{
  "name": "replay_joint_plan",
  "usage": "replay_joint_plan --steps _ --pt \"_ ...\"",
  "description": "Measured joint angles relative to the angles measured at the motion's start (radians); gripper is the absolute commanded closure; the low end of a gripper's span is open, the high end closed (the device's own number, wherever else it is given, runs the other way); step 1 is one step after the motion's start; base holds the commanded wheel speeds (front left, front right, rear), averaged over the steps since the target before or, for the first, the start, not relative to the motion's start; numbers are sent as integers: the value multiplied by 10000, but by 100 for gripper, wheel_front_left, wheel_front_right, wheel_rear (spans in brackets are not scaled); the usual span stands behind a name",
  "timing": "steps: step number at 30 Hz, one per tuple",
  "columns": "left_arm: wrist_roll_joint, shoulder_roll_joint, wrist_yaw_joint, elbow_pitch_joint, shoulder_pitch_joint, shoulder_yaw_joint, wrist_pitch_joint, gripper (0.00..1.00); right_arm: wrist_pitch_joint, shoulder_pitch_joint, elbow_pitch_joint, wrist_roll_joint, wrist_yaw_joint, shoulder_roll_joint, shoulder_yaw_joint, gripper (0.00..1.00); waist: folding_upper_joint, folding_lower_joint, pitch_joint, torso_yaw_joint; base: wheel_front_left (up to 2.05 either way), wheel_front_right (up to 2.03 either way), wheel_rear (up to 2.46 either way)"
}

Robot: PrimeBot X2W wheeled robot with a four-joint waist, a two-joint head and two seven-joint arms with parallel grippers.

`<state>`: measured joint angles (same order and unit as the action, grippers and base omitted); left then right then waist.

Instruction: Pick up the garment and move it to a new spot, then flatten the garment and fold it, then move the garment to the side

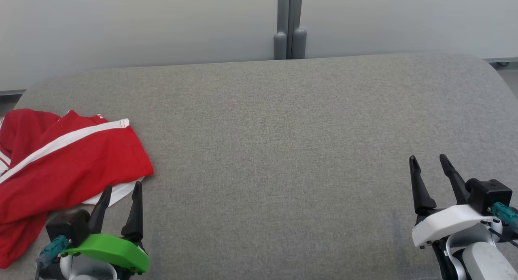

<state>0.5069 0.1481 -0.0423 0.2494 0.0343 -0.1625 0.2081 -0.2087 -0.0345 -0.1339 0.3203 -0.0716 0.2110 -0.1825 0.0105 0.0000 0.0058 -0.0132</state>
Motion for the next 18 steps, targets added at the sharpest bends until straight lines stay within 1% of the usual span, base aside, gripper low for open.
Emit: replay_joint_plan --steps 11,15,18 --pt "-1244 42 -21 44 -174 17 351 0 -311 -370 75 -1057 4 268 96 0 0 0 34 41 0 0 0" --pt "-1544 48 -33 59 -174 54 435 0 -416 -373 98 -1375 6 364 111 0 0 0 44 53 0 0 0" --pt "-1570 46 -105 98 -175 128 435 0 -416 -373 98 -1377 8 374 161 0 0 0 45 66 0 0 0"
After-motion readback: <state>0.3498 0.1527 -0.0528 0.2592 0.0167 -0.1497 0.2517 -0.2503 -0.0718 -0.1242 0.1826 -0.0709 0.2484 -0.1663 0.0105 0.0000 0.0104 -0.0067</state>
